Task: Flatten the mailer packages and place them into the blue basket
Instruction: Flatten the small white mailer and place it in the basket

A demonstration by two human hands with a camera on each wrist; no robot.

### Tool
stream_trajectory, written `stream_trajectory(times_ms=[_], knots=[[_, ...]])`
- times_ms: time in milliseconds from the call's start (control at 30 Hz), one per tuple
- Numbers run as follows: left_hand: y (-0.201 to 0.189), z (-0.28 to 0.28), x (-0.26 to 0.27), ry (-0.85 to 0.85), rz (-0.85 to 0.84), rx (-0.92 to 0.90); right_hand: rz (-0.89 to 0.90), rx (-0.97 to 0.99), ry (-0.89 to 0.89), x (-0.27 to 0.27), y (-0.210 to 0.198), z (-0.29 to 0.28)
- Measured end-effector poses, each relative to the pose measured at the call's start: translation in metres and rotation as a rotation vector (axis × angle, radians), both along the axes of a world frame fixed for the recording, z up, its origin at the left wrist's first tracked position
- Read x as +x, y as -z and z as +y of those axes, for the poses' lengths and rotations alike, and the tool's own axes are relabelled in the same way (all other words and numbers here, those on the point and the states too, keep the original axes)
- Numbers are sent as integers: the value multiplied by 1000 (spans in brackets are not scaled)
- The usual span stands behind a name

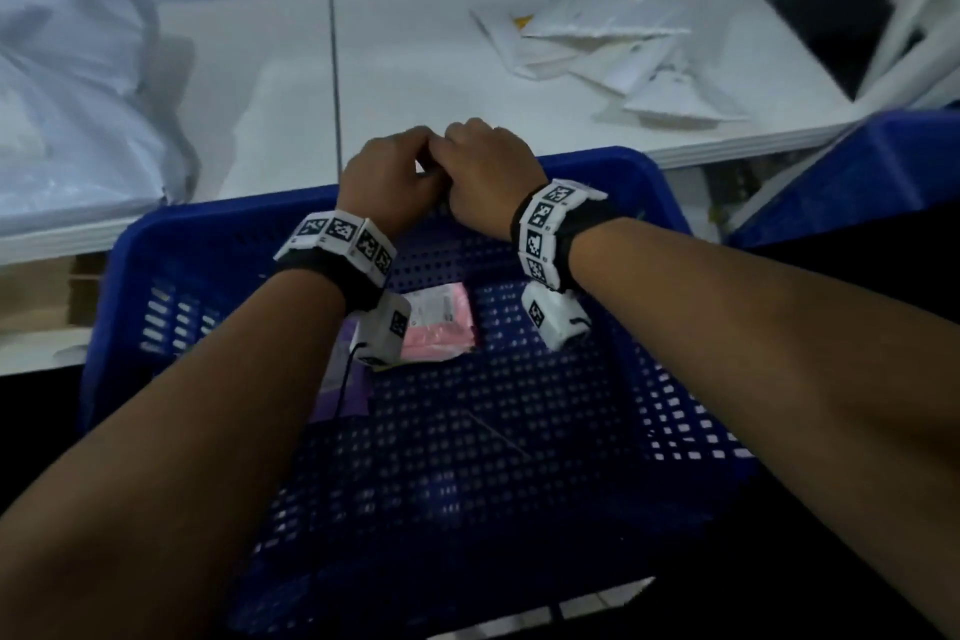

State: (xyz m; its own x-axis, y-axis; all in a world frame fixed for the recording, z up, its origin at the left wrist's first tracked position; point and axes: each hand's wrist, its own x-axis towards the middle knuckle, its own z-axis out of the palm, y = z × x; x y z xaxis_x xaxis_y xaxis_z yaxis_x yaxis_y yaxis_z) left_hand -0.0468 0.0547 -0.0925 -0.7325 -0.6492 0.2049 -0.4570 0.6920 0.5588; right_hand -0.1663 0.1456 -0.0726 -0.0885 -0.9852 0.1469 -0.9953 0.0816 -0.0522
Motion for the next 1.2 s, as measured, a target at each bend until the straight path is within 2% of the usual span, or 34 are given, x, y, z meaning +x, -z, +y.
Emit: stream_trajectory(times_ms=[100,200,300,367,500,600,700,800,867,933,1000,1100,1200], knots=[[-6,9,-41,85,-28,-55,-24,26,184,-42,6,20],[-3,16,-85,103,-218,91,-123,102,295,-81,29,38],[18,25,-121,87,-428,-52,-107,180,278,-101,60,52],[26,27,-139,46,-370,-32,-80,117,287,-105,76,54],[22,34,-161,-41,-146,156,-124,24,335,-102,93,43],[22,32,-174,-31,-88,229,-108,-77,321,-100,103,39],[31,24,-184,-69,-119,166,-105,-231,354,-95,109,38],[41,11,-189,-228,-107,54,-144,-336,404,-91,113,36],[42,1,-190,-279,-102,50,-225,-487,382,-96,103,31],[42,-9,-191,-298,-137,47,-376,-608,465,-113,79,17],[42,-18,-192,-283,-187,-22,-468,-495,573,-131,56,1],[45,-34,-193,-224,-255,-120,-298,-296,571,-138,56,-14],[50,-43,-195,-172,-301,-185,-218,-240,590,-135,65,-22]])
